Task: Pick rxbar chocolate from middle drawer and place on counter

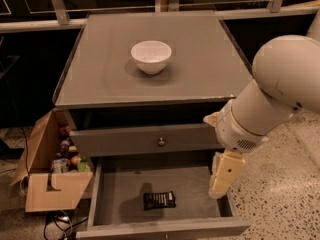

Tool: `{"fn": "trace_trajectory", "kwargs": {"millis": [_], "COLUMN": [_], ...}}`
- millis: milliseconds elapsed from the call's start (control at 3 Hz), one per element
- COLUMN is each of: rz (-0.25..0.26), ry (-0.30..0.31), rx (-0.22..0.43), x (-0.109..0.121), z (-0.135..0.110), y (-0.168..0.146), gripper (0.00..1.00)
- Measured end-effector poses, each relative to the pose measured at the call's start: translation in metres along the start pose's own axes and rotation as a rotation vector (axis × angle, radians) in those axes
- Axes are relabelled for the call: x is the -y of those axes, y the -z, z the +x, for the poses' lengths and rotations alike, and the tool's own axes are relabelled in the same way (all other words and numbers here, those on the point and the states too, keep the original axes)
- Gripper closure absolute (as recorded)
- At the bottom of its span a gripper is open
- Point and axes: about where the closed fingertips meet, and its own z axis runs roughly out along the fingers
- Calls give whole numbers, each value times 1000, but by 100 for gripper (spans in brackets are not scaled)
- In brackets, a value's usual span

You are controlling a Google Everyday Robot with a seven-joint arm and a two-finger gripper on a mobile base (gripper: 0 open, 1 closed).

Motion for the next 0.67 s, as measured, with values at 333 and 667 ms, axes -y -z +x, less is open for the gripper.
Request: {"fn": "trace_trajectory", "kwargs": {"millis": [333,667], "rz": [-20,-31], "ry": [10,6], "rx": [10,39], "x": [-7,-8], "z": [-3,-8], "y": [-5,-27], "gripper": [0,0]}}
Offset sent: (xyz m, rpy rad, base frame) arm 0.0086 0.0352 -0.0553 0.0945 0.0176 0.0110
